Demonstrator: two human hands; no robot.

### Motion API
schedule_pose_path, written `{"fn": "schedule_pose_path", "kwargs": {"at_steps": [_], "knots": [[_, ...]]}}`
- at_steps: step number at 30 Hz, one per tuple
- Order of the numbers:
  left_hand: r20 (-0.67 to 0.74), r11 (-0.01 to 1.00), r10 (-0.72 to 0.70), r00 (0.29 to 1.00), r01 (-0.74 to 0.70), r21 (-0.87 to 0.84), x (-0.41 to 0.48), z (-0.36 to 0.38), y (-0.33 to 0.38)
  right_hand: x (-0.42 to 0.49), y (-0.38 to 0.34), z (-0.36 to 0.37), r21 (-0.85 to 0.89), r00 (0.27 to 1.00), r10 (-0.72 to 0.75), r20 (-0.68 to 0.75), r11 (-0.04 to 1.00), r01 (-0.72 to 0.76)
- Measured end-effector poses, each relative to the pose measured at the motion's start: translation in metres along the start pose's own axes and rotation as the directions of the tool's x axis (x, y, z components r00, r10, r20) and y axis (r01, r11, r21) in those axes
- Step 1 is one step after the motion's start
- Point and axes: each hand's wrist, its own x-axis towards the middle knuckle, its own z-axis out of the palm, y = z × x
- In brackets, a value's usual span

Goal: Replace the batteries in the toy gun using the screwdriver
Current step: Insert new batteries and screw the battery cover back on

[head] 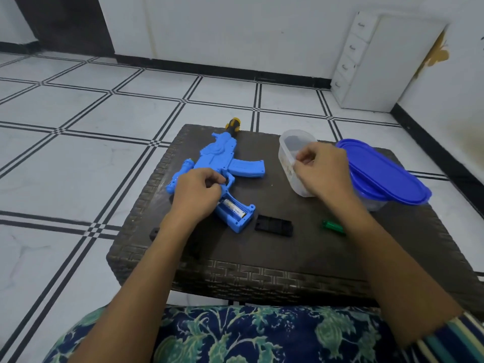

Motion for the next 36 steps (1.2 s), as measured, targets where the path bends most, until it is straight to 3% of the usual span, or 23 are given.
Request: {"fn": "schedule_pose_path", "kwargs": {"at_steps": [3,5,7,9,12,15,21,25,30,36], "knots": [[0.007,1.0,-0.005,1.0,0.005,0.002,0.001,0.002,0.001,0.024,0.014,-0.005,-0.154,0.997,0.066,0.043,0.986,-0.059],[0.015,1.0,-0.012,1.0,0.012,0.006,0.002,0.002,0.001,0.041,0.016,-0.008,-0.32,0.983,0.104,0.153,0.946,-0.05],[0.017,1.0,-0.009,1.0,0.009,0.008,0.004,0.003,-0.001,0.058,0.015,-0.011,-0.491,0.93,0.176,0.323,0.871,0.006],[0.02,1.0,-0.004,1.0,0.003,0.011,0.004,0.003,-0.002,0.069,0.011,-0.012,-0.554,0.84,0.253,0.48,0.83,0.067],[0.029,1.0,0.001,1.0,-0.001,0.017,0.004,0.004,-0.004,0.075,0.009,-0.006,-0.604,0.761,0.281,0.585,0.777,0.177],[0.027,0.999,-0.015,1.0,0.014,0.03,0.007,0.004,-0.005,0.076,0.009,-0.003,-0.594,0.737,0.258,0.625,0.77,0.234],[0.019,0.998,-0.043,0.999,0.042,0.035,0.005,0.007,-0.002,0.068,0.017,-0.005,-0.467,0.765,0.121,0.632,0.848,0.251],[0.031,0.998,-0.058,0.998,0.058,0.022,0.004,0.006,-0.001,0.067,0.016,-0.021,-0.404,0.694,0.153,0.704,0.89,0.214],[0.043,0.998,-0.053,0.998,0.052,0.023,0.002,0.005,-0.002,0.067,0.02,-0.006,-0.455,0.745,0.134,0.653,0.856,0.245],[0.026,0.998,-0.06,0.998,0.059,0.029,0.004,0.005,-0.001,0.069,0.023,0.0,-0.393,0.81,0.072,0.582,0.897,0.202]]}}
